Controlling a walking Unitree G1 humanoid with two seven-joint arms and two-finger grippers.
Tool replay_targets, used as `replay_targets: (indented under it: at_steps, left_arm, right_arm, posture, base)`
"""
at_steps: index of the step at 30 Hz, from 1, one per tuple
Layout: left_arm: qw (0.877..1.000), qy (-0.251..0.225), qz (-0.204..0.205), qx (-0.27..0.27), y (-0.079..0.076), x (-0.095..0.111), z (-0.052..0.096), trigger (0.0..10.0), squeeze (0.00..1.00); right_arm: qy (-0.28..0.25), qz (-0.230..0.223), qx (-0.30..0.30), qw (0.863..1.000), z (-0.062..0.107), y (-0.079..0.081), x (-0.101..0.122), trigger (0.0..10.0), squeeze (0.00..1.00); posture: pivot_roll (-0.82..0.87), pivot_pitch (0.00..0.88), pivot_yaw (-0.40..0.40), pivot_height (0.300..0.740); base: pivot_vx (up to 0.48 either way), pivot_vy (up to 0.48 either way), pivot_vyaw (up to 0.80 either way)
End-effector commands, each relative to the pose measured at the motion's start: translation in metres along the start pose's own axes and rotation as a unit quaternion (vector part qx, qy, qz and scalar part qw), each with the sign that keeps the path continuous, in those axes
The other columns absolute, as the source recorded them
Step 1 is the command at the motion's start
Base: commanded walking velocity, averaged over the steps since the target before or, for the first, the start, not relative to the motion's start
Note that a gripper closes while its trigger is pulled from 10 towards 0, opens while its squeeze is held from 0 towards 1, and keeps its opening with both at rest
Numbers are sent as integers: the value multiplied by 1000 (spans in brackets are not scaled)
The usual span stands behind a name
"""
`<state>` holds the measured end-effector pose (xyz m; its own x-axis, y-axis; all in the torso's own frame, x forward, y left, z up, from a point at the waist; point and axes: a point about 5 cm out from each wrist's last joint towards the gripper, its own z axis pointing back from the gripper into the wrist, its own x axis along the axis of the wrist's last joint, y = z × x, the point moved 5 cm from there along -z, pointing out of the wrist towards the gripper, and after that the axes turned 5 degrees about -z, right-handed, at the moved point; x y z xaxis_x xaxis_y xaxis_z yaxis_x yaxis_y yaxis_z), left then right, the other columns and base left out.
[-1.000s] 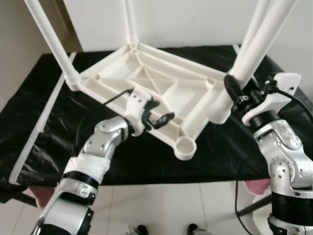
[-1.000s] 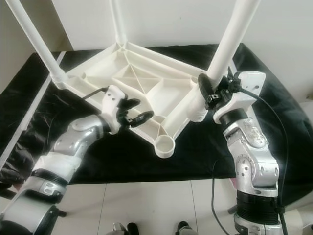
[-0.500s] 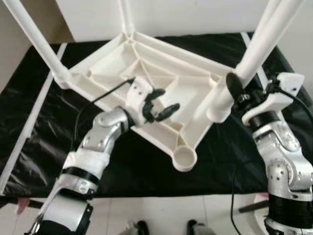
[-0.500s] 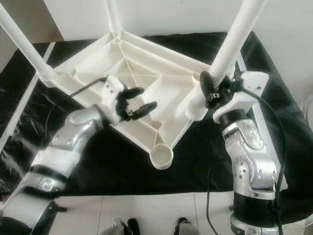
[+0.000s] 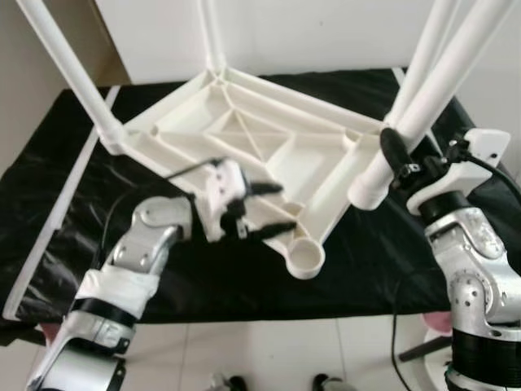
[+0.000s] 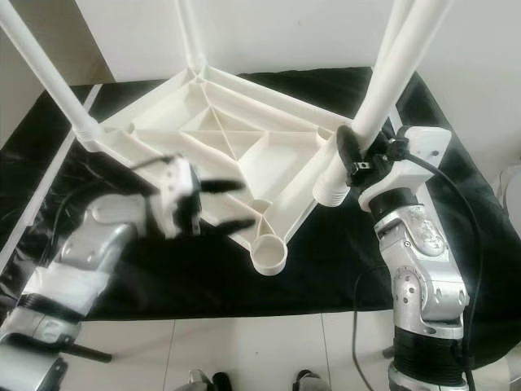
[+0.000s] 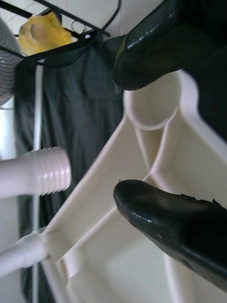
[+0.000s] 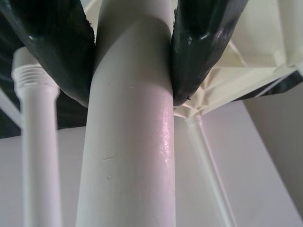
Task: Building children table
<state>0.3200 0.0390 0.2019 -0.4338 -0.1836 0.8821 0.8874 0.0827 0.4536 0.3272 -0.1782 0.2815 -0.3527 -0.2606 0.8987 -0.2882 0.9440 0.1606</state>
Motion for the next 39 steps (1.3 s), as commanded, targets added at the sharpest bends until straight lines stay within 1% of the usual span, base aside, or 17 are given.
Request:
replay_targets:
  at_steps: [1, 5, 7, 8, 9, 12, 14, 15, 16, 18, 25, 27, 28, 32, 33, 35, 39]
  left_arm:
    - [999, 21, 1, -35, -9, -7, 3, 10000, 0]
    - [999, 40, 1, -31, -9, -15, 2, 10000, 0]
    - [998, 62, -10, -28, -8, -23, 1, 10000, 0]
    - [998, 62, -10, -28, -8, -23, 1, 10000, 0]
    - [996, 77, -15, -30, -8, -30, 1, 10000, 0]
    - [995, 93, -24, -32, -7, -37, 2, 10000, 0]
    - [993, 109, -24, -44, -10, -47, 4, 10000, 0]
    - [992, 111, -18, -52, -14, -49, 5, 10000, 0]
    - [992, 111, -18, -52, -14, -49, 5, 10000, 0]
    - [992, 107, -20, -67, -19, -48, 7, 10000, 0]
    - [990, 114, -16, -85, -25, -52, 10, 10000, 0]
    - [986, 147, -27, -80, -21, -63, 13, 10000, 0]
    - [984, 162, -30, -68, -17, -68, 13, 10000, 0]
    - [980, 186, -63, -17, 0, -75, 7, 10000, 0]
    - [980, 188, -64, 9, 9, -74, 4, 10000, 0]
    - [980, 188, -64, 9, 9, -74, 4, 10000, 0]
    - [982, 182, -40, 35, 19, -72, 3, 10000, 0]
  right_arm:
    - [-9, 1, 13, 1000, 0, 5, 5, 10000, 0]
    - [-9, 1, 15, 1000, 0, 5, 6, 10000, 0]
    - [-9, 2, 14, 1000, 0, 5, 6, 10000, 0]
    - [-9, 2, 14, 1000, 0, 5, 6, 10000, 0]
    - [-9, 2, 14, 1000, 1, 5, 6, 10000, 0]
    - [-10, 1, 14, 1000, 1, 5, 7, 10000, 0]
    - [-12, 2, 14, 1000, 1, 4, 8, 10000, 0]
    - [-12, 2, 13, 1000, 2, 4, 9, 10000, 0]
    - [-12, 2, 13, 1000, 2, 4, 9, 10000, 0]
    - [-12, 2, 12, 1000, 2, 3, 9, 10000, 0]
    - [-13, 2, 12, 1000, 3, 2, 9, 10000, 0]
    - [-12, 1, 14, 1000, 1, 3, 9, 10000, 0]
    - [-13, 0, 15, 1000, 1, 3, 9, 10000, 0]
    - [-13, -3, 20, 1000, -1, 5, 9, 10000, 0]
    - [-14, -4, 22, 1000, -2, 6, 9, 10000, 0]
    - [-14, -4, 22, 1000, -2, 6, 9, 10000, 0]
    - [-14, -3, 23, 1000, -3, 7, 10, 10000, 0]
  posture:
    - [-155, 178, 89, 740]
    - [-157, 178, 91, 740]
    - [-160, 179, 92, 740]
    - [-160, 179, 92, 740]
    - [-163, 178, 92, 740]
    - [-164, 178, 92, 740]
    - [-172, 177, 93, 740]
    - [-172, 176, 93, 740]
    - [-172, 176, 93, 740]
    - [-172, 176, 93, 740]
    - [-169, 175, 90, 740]
    - [-168, 171, 86, 740]
    - [-168, 169, 86, 740]
    - [-171, 161, 80, 740]
    - [-172, 159, 80, 740]
    - [-172, 159, 80, 740]
    - [-176, 161, 80, 740]
  base:
    - [0, 0, 0]
    - [0, 0, 0]
    - [0, 0, 0]
    - [0, 0, 0]
    - [0, 0, 0]
    - [0, 0, 0]
    - [0, 0, 0]
    - [0, 0, 0]
    - [0, 0, 0]
    - [0, 0, 0]
    - [0, 0, 0]
    - [0, 0, 0]
    - [0, 0, 0]
    - [0, 0, 0]
    - [0, 0, 0]
    - [0, 0, 0]
    - [0, 0, 0]
